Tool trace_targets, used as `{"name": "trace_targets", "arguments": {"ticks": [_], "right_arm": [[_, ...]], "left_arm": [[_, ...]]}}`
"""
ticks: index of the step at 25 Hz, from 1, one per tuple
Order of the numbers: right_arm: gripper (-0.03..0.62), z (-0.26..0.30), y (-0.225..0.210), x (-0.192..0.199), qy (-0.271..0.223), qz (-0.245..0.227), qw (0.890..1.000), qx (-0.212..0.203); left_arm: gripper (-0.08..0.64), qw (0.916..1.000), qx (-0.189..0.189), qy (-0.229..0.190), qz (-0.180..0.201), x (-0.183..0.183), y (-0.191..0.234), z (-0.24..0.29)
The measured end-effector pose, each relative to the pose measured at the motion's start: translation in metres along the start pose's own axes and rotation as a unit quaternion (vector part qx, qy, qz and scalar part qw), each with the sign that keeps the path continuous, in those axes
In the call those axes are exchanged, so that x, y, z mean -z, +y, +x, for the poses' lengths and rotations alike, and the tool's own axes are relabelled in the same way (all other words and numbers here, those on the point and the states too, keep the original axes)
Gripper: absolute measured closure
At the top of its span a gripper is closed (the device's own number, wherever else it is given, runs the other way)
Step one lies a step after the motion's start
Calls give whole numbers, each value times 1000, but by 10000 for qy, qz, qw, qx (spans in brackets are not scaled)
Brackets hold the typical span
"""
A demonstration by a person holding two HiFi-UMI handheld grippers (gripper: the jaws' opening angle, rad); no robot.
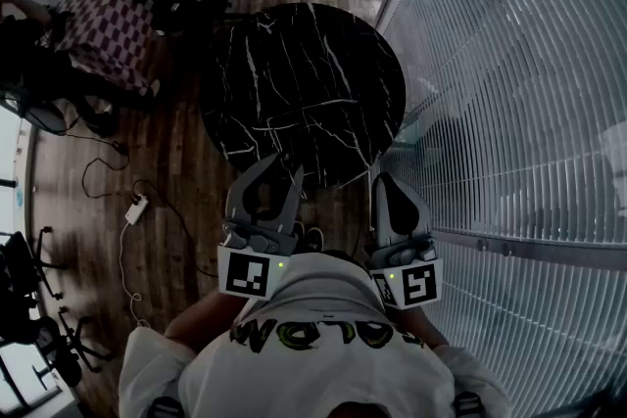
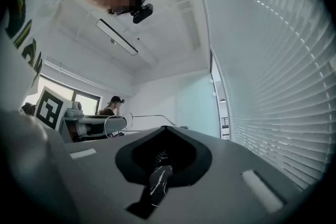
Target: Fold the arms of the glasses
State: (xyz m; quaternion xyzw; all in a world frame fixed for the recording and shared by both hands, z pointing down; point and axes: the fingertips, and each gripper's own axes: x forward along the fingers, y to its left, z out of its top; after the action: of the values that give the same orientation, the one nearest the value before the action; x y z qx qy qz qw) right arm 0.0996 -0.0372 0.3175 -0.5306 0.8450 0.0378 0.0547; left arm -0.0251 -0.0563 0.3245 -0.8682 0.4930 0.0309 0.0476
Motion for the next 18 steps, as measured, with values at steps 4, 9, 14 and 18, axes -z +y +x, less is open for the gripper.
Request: {"name": "trace_targets", "arguments": {"ticks": [4, 9, 14, 18], "right_arm": [[591, -1, 1, 1, 31, -7, 10000, 16], [591, -2, 1, 3, 51, 27, 10000, 46], [591, -2, -1, 4, 144, 90, 9998, 127], [589, 0, 3, 8, 252, 126, 9996, 64]], "left_arm": [[471, 10000, -18, 54, -1, 2, 3, -2], [471, 10000, -38, 27, -7, 1, 6, -2], [471, 10000, -49, -1, -12, -2, 9, -2], [471, 10000, -66, 38, -37, -1, 12, -4]]}}
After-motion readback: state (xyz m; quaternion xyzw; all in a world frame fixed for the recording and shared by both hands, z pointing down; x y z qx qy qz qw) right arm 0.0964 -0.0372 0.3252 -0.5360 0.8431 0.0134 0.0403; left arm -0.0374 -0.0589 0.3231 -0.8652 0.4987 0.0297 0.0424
